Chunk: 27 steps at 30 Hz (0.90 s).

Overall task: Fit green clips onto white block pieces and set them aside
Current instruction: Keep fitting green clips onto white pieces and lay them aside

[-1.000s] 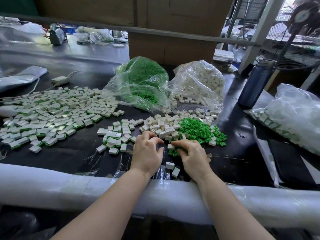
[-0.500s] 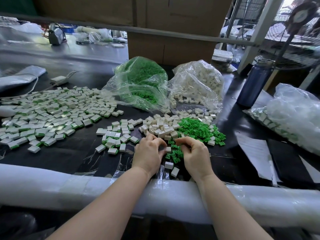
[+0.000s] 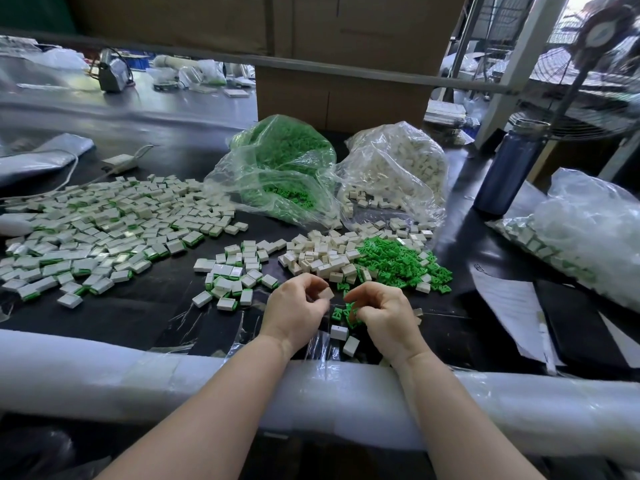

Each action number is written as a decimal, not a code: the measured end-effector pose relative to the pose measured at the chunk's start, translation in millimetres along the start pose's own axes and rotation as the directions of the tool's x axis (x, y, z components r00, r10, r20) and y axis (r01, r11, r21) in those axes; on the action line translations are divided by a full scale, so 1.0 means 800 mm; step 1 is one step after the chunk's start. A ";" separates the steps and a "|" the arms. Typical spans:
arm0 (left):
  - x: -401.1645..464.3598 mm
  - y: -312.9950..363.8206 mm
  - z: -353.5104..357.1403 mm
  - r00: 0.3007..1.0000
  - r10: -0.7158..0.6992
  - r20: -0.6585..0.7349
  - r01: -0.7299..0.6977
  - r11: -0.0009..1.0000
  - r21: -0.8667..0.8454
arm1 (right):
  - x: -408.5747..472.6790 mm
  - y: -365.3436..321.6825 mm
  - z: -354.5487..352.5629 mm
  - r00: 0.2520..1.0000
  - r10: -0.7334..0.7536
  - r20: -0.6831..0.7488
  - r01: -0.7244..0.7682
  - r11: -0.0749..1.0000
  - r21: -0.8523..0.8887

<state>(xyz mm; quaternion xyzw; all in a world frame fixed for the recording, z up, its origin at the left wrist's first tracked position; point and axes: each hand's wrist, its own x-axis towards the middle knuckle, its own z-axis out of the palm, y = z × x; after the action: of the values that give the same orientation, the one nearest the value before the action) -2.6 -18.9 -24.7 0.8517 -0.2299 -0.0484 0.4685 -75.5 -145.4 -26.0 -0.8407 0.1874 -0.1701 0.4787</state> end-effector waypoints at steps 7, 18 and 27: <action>-0.001 0.004 0.001 0.992 0.045 0.115 -0.066 0.979 0.192 | -0.001 0.002 0.000 0.998 -0.045 -0.047 0.035 0.979 -0.203; -0.001 0.003 0.001 0.996 0.055 0.063 -0.059 0.996 0.062 | 0.001 0.002 0.000 0.984 -0.083 -0.155 0.064 0.990 -0.128; -0.001 0.003 0.001 0.982 0.054 0.183 -0.070 0.994 0.085 | 0.001 0.001 0.002 0.999 -0.030 -0.034 0.024 0.988 -0.153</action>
<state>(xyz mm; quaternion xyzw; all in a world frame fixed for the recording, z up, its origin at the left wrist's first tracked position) -4.1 -20.4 -23.3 0.8567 -0.2997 -0.1001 0.4078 -74.3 -144.6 -27.3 -0.8741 0.1972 -0.1769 0.4071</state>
